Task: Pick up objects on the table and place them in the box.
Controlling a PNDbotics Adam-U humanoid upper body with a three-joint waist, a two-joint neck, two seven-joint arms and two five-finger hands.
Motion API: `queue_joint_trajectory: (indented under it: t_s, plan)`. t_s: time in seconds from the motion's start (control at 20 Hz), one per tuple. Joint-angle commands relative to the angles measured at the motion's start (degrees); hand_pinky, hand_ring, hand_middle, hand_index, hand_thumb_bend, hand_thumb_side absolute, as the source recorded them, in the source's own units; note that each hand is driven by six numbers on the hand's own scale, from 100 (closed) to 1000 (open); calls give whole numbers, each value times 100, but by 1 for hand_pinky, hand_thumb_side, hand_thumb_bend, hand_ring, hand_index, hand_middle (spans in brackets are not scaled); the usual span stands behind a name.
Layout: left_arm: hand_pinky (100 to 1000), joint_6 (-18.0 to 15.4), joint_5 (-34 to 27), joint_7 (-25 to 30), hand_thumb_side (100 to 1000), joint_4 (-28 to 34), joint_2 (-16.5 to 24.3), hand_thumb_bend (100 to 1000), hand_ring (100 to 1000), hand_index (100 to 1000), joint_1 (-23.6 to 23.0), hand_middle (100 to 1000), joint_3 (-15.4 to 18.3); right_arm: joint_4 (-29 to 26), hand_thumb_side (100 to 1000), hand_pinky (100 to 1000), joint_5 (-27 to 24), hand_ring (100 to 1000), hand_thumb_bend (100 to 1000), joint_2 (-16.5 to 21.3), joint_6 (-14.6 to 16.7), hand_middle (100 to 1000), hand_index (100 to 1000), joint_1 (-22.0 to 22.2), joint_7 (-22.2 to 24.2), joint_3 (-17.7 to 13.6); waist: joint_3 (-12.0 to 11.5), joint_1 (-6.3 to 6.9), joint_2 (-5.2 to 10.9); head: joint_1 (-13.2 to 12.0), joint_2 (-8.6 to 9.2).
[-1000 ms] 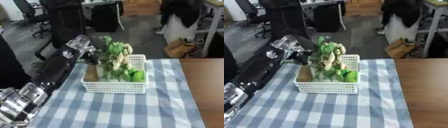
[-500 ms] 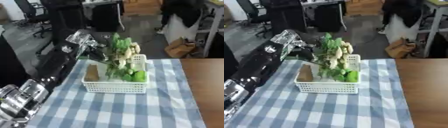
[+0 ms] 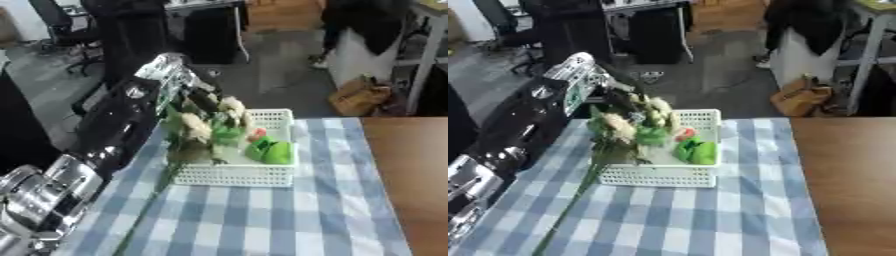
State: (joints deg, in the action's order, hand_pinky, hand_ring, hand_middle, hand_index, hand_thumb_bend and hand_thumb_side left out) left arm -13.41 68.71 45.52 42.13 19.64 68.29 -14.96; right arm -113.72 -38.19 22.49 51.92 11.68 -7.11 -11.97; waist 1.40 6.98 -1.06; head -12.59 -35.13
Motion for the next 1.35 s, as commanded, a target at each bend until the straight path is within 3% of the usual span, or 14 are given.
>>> queue_joint_trajectory:
  t_s: [0.05,1.1,1.25,1.3,1.35]
  plan:
    - [1000,28,94,-7,1000,36,82,733,1000,1000,198,1000,75,-87,888,722,-27,767,100,162,4,611,612,-11,10,-33,-8,-79,99,12,11]
    - [1000,117,-48,-350,1000,334,128,586,1000,1000,279,1000,138,-87,887,722,-17,767,100,156,4,611,612,-2,27,4,6,-76,113,-27,6]
    - [1000,161,-221,-594,1000,703,175,473,1000,1000,289,1000,171,-87,887,722,-21,767,100,157,4,611,612,-1,20,-2,5,-76,114,-5,9]
    - [1000,179,-273,-667,1000,829,193,473,1000,1000,280,1000,170,-87,887,722,-21,767,100,157,4,611,612,-1,20,-3,4,-75,112,-1,9]
    - [1000,172,-423,-948,925,1245,231,137,1000,1000,311,1000,230,-87,888,722,-21,766,100,156,4,611,612,0,15,-12,-1,-75,112,-4,-3]
